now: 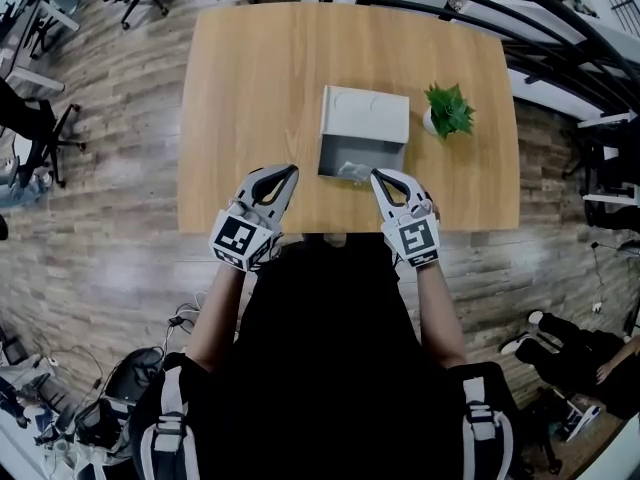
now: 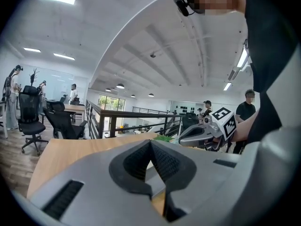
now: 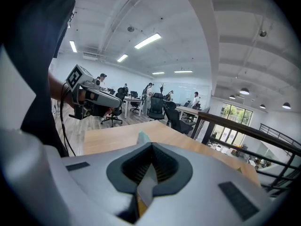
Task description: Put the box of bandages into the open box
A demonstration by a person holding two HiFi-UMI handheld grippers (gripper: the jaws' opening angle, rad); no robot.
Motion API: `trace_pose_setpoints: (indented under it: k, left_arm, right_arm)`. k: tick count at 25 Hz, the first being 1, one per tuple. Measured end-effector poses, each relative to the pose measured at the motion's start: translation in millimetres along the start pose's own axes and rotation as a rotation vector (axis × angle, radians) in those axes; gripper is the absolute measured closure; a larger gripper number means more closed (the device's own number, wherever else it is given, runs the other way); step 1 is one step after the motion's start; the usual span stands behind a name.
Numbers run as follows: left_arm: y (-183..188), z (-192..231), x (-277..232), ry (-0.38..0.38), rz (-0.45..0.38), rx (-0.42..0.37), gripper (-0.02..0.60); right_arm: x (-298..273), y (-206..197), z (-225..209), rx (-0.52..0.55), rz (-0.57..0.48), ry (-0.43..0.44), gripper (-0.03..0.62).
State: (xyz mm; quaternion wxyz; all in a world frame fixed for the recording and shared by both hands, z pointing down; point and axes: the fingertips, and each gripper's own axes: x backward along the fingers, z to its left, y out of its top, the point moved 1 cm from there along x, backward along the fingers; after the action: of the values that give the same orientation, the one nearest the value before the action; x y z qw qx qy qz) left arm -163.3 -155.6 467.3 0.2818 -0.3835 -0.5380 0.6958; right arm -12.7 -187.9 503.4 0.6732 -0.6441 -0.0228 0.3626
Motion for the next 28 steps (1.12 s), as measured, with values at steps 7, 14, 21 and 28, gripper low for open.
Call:
trace_pose_setpoints:
  k: [7, 14, 21, 28]
  left_arm:
    - [-0.4, -6.7, -19.5, 0.012, 0.027, -0.005, 0.560]
    - [4.2, -2.1, -29.8, 0.045, 0.042, 0.002, 0.558]
    - [0.9, -3.0, -37.2, 0.052, 0.075, -0.018, 0.558]
    - [-2.3, -1.4, -39.8, 0.059, 0.092, -0.010, 0.558]
  right_arm:
    - [-10.7, -19.6, -11.7, -0.029, 0.020, 0.040, 0.569]
    - [-29.3, -37.7, -18.2, -0.016, 0.063, 0.106, 0.569]
    - [-48.2, -63.2, -17.9, -0.010, 0.096, 0.149, 0.569]
    - [-60.4, -87.4, -13.8, -0.019, 0.146, 0.181, 0.569]
